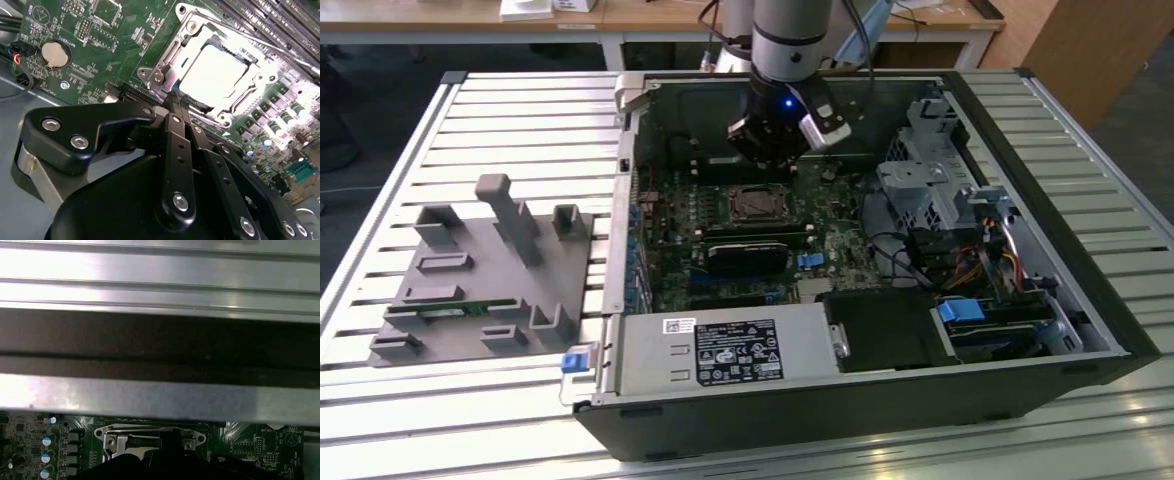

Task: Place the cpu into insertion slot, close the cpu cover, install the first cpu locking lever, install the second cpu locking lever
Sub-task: 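Install the second cpu locking lever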

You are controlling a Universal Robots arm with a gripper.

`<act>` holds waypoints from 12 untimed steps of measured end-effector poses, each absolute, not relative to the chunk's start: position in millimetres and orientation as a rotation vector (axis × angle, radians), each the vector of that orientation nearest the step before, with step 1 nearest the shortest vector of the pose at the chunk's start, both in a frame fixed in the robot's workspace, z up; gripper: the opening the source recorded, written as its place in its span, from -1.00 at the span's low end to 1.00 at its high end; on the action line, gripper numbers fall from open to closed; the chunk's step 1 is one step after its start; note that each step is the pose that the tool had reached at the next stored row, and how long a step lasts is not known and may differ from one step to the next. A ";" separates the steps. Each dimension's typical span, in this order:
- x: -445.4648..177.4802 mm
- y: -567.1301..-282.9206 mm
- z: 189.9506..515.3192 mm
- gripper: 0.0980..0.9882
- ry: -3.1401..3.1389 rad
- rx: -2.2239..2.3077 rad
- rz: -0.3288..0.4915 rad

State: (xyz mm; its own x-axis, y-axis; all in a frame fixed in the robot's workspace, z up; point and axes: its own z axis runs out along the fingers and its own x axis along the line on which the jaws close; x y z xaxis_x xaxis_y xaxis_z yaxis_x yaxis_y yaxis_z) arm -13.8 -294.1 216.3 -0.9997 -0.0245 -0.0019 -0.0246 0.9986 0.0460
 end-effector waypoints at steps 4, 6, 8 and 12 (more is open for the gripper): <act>-13.8 -298.0 216.2 -0.95 3.139 -0.039 0.072; -13.9 -298.2 216.8 -0.95 3.139 -0.038 0.072; -13.8 -298.2 219.5 -0.95 3.139 -0.038 0.072; -13.8 -298.2 227.9 -0.95 3.139 -0.038 0.072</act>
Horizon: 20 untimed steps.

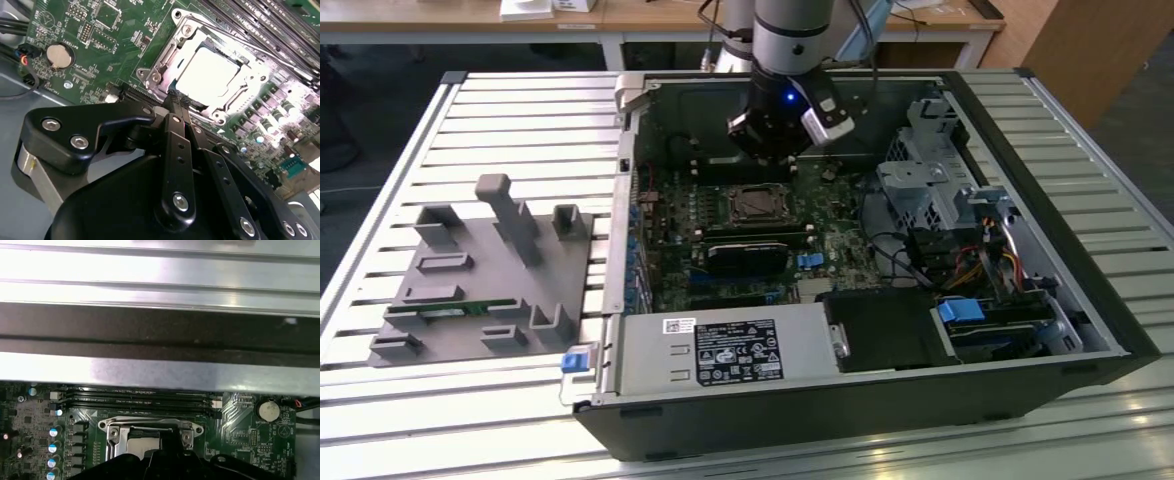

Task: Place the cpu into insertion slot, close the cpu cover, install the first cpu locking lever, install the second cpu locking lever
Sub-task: 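Install the second cpu locking lever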

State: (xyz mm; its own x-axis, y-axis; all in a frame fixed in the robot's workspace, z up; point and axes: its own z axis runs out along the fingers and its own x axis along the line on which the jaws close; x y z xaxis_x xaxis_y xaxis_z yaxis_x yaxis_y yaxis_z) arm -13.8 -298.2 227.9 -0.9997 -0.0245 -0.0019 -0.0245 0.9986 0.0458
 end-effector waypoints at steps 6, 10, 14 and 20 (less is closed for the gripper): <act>-13.8 -298.3 234.6 -0.95 3.139 -0.039 0.072; -13.8 -301.2 234.7 -0.95 3.139 -0.039 0.072; -13.8 -304.9 234.7 -0.95 3.139 -0.039 0.072; -13.8 -312.9 234.6 -0.95 3.139 -0.039 0.072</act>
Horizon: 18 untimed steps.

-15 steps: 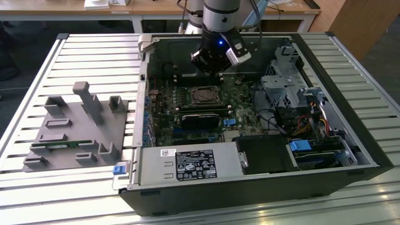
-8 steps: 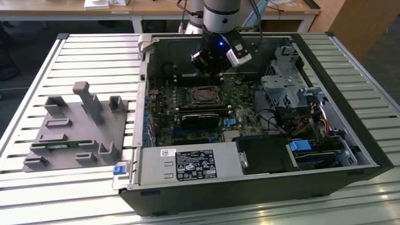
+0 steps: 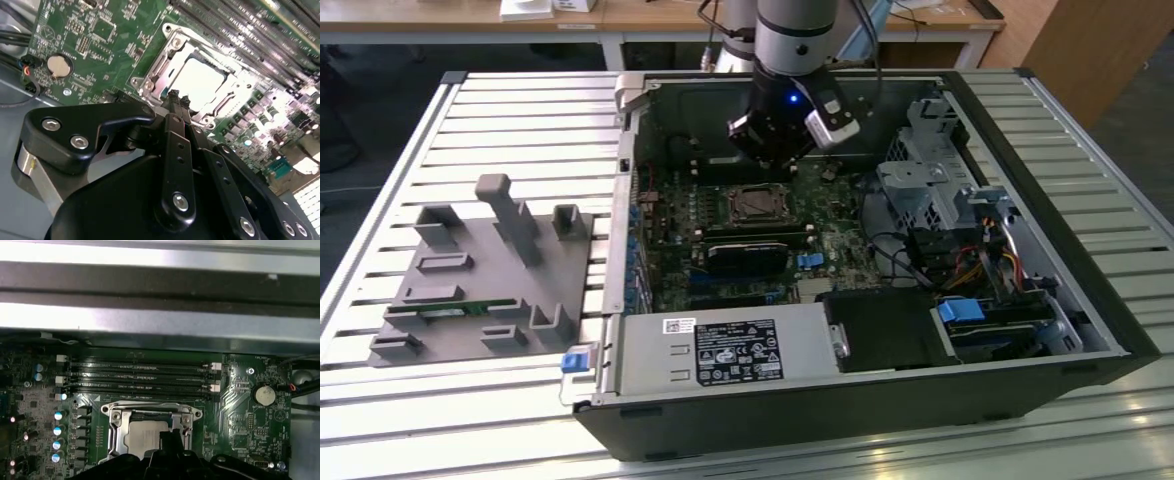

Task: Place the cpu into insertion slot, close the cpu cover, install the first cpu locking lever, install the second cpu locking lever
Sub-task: 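Install the second cpu locking lever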

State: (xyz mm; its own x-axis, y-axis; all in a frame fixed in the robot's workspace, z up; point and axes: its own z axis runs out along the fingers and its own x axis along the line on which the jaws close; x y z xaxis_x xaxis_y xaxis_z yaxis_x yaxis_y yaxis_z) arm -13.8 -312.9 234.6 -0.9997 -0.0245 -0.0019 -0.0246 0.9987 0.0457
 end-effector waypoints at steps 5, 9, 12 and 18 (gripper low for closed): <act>-13.5 -318.5 235.8 -0.95 3.143 -0.038 0.072; -13.4 -325.7 235.8 -0.95 3.144 -0.039 0.072; -13.5 -336.5 235.6 -0.95 3.144 -0.038 0.073; -12.5 -348.5 233.5 -0.95 3.151 -0.038 0.104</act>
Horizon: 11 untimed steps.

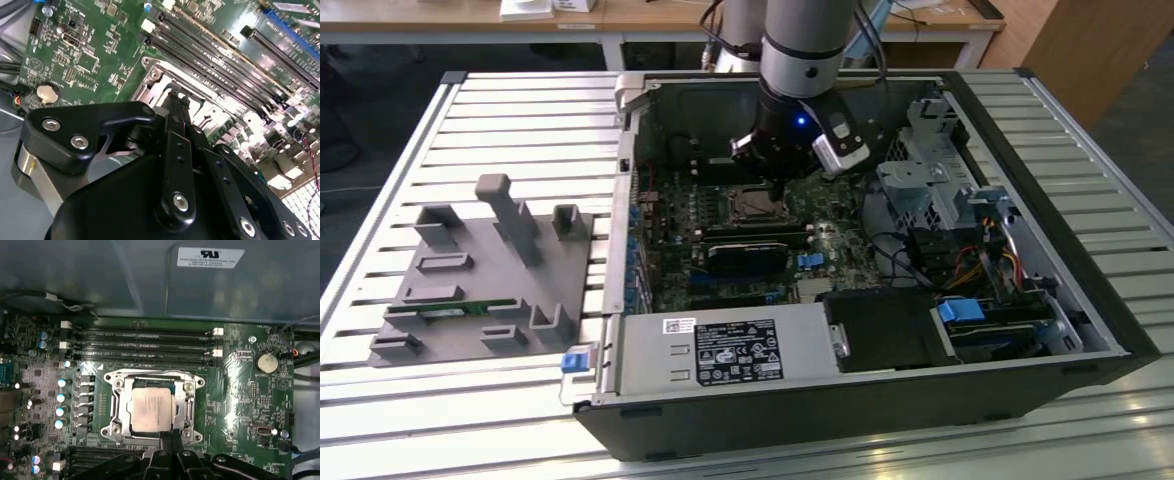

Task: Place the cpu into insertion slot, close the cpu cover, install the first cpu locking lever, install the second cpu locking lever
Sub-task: 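Install the second cpu locking lever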

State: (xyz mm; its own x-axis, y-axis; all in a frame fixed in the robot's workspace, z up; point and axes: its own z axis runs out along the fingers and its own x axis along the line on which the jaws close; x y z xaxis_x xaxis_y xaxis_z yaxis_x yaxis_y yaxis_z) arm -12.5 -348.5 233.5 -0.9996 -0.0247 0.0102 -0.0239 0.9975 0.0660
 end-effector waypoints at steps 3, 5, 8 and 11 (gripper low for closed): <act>-12.5 -352.0 232.7 -0.95 -3.127 0.038 -0.137; -12.5 -356.0 232.1 -0.95 -3.127 0.038 -0.142; -12.5 -362.9 232.0 -0.95 -3.127 0.038 -0.143; -12.6 -368.7 231.9 -0.95 -3.127 0.038 -0.143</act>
State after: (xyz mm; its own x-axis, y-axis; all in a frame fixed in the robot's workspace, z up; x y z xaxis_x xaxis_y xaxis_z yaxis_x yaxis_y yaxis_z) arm -12.6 -368.7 231.9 -0.9996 -0.0250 0.0101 -0.0240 0.9955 0.0917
